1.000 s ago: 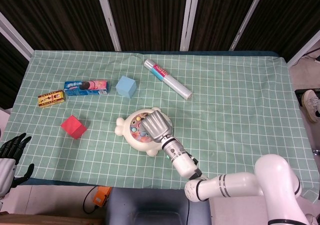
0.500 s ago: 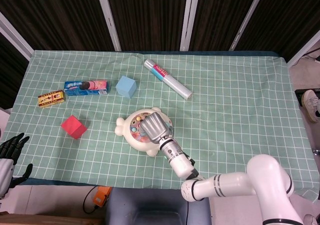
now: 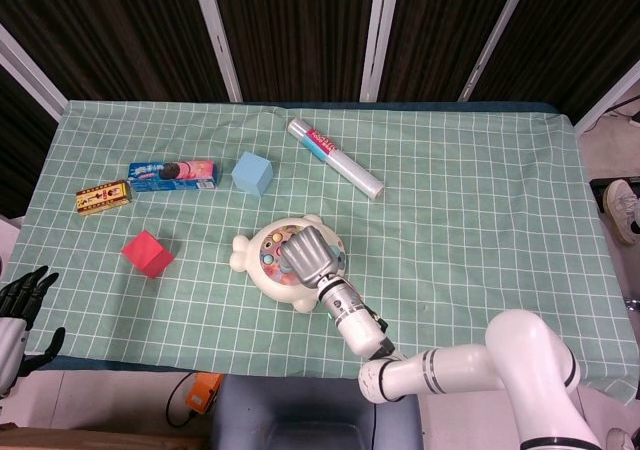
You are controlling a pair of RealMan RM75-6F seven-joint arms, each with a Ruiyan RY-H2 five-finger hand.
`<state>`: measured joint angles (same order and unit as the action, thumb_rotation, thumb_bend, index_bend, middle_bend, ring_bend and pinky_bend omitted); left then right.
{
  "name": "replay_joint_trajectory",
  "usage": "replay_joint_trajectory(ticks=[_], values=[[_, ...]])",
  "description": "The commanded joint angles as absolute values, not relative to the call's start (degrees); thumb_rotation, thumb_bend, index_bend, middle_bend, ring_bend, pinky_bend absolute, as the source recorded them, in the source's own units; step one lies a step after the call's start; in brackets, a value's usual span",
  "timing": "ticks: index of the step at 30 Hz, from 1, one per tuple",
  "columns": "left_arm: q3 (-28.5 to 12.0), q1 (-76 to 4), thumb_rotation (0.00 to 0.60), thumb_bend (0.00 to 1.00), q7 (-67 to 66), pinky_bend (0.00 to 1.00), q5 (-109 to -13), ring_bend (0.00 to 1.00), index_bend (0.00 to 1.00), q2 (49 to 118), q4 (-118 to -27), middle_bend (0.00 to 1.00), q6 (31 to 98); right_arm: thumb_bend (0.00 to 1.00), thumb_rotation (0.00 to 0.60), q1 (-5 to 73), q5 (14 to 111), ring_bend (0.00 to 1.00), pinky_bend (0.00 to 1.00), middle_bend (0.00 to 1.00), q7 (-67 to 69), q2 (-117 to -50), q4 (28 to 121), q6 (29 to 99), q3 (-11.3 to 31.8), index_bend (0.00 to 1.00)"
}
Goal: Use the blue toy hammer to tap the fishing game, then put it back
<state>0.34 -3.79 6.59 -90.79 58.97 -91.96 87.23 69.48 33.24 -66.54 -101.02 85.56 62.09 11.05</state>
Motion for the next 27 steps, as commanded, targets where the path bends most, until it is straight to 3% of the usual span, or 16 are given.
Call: replay_joint_trajectory(ticks=[1,27], values=[[0.38,-3.74,0.6,0.42,6.64,0.11,-90.83,0.0,0.0,58.96,-91.93,0.0,87.27,0.54,0.6,69.56,33.32,0.87,0.91,0.79,-66.52,-100.83,85.74,62.35,11.1,1.0],[0.25,-3.91,0.6,0.42,6.46,0.11,-90.6,0.0,0.0,59.08,-91.89,0.0,86.88,0.54,0.6,69.6,31.6,0.87,0.91,0.79,-67.02,-99.78,83.52,62.58,10.07,1.0]])
